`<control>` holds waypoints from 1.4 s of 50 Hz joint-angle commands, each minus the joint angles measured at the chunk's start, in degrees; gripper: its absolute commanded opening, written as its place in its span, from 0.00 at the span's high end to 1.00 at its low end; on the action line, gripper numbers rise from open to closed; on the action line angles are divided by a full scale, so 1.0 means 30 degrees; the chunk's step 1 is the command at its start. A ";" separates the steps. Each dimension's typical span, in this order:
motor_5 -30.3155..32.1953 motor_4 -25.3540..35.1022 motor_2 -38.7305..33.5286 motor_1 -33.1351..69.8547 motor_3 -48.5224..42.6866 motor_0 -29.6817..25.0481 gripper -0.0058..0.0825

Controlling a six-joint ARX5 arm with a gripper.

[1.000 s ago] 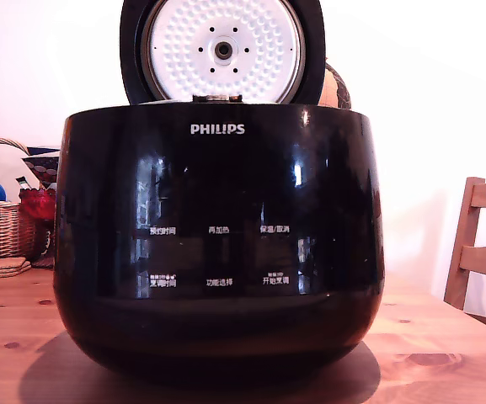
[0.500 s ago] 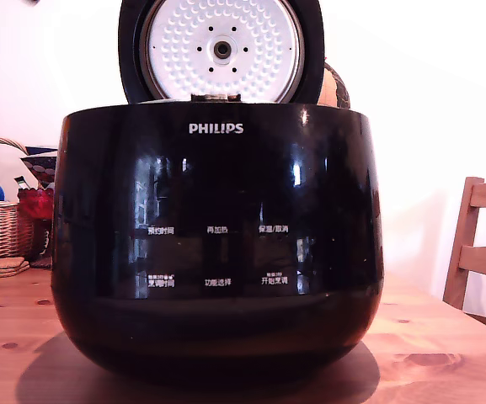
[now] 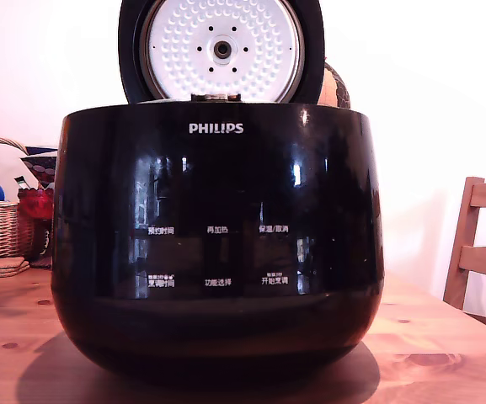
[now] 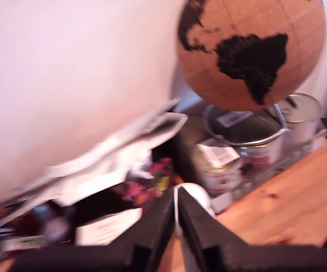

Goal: Close the rice cooker by pressing the lid down with medium force

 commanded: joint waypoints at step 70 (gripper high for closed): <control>-0.2929 1.0258 0.3257 0.3191 -1.1060 -0.3308 0.96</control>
